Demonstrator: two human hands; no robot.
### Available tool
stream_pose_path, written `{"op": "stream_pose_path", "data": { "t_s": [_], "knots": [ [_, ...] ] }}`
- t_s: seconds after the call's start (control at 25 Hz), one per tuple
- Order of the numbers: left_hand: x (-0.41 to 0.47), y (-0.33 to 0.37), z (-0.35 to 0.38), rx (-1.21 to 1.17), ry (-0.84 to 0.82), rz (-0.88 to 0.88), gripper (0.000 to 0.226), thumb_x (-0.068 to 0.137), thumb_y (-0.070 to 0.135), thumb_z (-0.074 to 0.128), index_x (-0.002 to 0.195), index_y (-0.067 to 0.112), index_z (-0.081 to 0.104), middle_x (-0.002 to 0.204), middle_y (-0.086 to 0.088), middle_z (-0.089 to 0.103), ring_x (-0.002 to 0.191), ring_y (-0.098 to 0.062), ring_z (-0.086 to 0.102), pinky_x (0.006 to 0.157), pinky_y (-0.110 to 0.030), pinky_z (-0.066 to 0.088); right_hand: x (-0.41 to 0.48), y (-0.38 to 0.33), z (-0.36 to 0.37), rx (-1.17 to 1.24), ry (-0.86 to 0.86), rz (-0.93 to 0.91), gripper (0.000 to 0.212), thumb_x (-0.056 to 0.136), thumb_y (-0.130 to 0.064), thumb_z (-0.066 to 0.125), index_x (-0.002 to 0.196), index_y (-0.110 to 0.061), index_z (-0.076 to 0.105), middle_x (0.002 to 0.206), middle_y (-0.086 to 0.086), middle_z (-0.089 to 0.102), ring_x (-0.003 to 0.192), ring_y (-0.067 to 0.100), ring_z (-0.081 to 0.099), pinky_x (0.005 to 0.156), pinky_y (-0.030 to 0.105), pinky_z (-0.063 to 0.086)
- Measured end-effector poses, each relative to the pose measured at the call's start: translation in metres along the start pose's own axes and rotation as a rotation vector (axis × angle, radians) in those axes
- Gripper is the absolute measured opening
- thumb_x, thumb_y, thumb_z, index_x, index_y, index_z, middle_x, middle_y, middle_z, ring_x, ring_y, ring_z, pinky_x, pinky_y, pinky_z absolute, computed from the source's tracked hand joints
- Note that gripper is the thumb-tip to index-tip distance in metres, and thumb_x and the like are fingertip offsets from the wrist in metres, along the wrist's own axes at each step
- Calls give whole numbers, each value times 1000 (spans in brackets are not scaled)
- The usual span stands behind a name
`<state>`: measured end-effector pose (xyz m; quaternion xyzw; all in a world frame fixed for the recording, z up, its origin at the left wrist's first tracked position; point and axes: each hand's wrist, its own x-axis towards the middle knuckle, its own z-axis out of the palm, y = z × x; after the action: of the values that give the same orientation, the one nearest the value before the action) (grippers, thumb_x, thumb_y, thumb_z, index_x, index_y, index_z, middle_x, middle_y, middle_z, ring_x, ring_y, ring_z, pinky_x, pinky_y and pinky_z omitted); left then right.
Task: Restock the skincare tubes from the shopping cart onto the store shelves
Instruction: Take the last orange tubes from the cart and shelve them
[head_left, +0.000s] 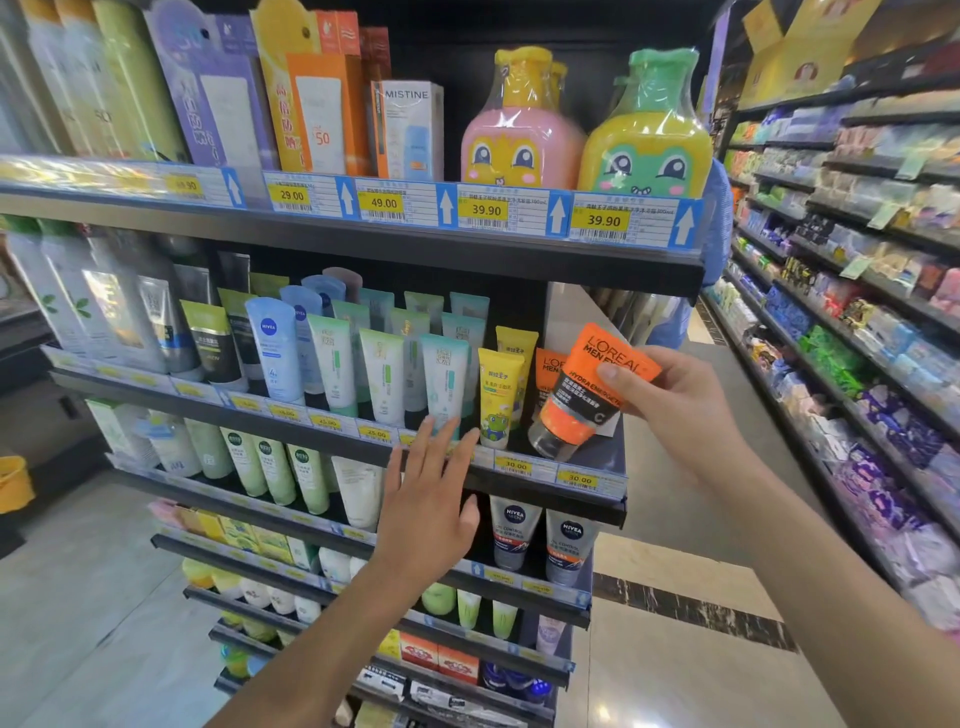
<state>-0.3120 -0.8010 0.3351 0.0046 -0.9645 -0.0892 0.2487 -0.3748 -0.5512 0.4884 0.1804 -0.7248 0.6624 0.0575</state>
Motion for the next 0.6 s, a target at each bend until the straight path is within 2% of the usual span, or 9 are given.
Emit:
{"op": "stream_pose_path", "data": {
  "t_s": [0.12,0.24,0.36,0.48,0.6],
  "knots": [
    [-3,0,4,36,2,15,80,92,35,57,162,27,20,173,0,13,160,-22,-1,125,-58,21,13,3,4,-101,21,-42,8,90,-24,75,97,-22,75,93,-8,78,92,6,73,69,17,58],
    [-3,0,6,45,5,-3,79,92,33,58,162,26,22,172,-1,15,160,-23,2,123,-58,25,24,10,13,-233,20,-89,12,90,-29,74,101,-25,74,98,-16,74,92,0,69,71,15,53],
    [-3,-1,9,60,0,-1,80,92,33,59,162,26,20,172,0,15,160,-23,1,123,-58,26,32,22,23,-329,-1,-97,11,90,-32,74,100,-34,70,95,-27,66,90,-3,66,73,16,51],
    [-3,-1,9,77,-10,-7,81,92,34,57,162,26,17,172,-1,12,160,-23,-2,123,-58,26,34,37,30,-345,-54,-65,13,90,-31,73,98,-39,67,91,-30,64,87,-7,65,70,12,48],
    [-3,-1,10,97,-15,-1,83,91,36,56,163,24,18,172,-2,13,160,-25,0,122,-59,26,36,50,34,-318,-78,-46,14,90,-30,74,98,-39,67,94,-27,64,90,-4,64,75,18,50]
  ]
}}
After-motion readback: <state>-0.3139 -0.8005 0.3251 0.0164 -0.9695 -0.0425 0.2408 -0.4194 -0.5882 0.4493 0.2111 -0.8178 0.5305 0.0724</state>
